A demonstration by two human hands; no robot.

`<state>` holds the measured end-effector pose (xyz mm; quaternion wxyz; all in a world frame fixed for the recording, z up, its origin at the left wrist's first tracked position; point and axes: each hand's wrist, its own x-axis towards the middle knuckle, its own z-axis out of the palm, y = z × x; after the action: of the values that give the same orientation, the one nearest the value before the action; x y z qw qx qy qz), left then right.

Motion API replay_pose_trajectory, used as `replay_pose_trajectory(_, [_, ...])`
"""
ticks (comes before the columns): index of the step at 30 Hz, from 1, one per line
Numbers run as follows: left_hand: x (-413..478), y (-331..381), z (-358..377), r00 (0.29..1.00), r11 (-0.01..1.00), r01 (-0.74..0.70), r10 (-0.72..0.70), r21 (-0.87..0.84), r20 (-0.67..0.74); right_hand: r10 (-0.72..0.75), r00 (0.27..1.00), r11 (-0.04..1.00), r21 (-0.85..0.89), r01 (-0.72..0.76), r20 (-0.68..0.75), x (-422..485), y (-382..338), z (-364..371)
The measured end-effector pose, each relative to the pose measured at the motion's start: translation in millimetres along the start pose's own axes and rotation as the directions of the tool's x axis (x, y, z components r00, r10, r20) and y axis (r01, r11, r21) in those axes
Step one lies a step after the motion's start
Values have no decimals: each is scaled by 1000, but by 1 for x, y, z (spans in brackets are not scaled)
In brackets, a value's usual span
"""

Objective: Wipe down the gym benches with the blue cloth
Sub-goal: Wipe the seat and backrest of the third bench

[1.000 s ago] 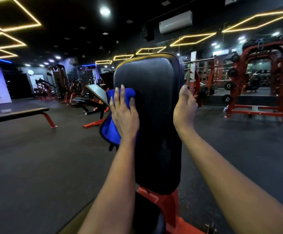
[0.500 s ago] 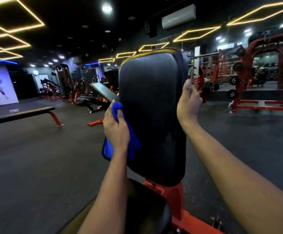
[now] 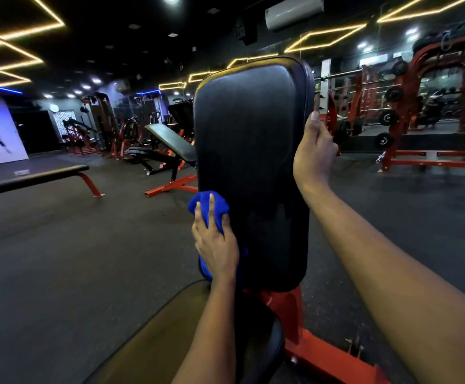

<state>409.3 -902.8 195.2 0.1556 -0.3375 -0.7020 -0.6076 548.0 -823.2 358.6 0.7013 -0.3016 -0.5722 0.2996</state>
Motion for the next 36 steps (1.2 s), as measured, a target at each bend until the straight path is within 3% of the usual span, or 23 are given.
replay_pose_trajectory(8, [59,41,5,987,989,-146,148,34,-60,1,1000,1000,-15,-1,4,2,3,0])
replay_pose_trajectory(11, [14,7,12,989,995,-93,89,-27,-115,-3,1000,1000,-30,3,6,1,3,0])
replay_pose_trajectory(14, [-34,-29,11,998,1000,4,-5,-23,-63,9,1000,1000,-18,-9,-2,-1,1,0])
replay_pose_trajectory(19, [-10,-7,3,996,992,70,-77,-108,-55,-1,1000,1000,30,1,15,-5,-2,-3])
replay_pose_trajectory(26, [-27,51,19,991,994,-77,69,-71,-116,29,994,993,111,-41,101,0,5,-5])
replay_pose_trajectory(31, [-2,115,14,947,938,-318,307,-140,-91,66,971,960,252,-125,230,10,11,-8])
replay_pose_trajectory(34, [27,161,19,904,903,-426,425,-58,-44,59,935,965,220,-143,349,22,20,-19])
replay_pose_trajectory(36, [27,162,24,915,916,-401,401,9,-37,77,903,954,232,-190,422,27,22,-25])
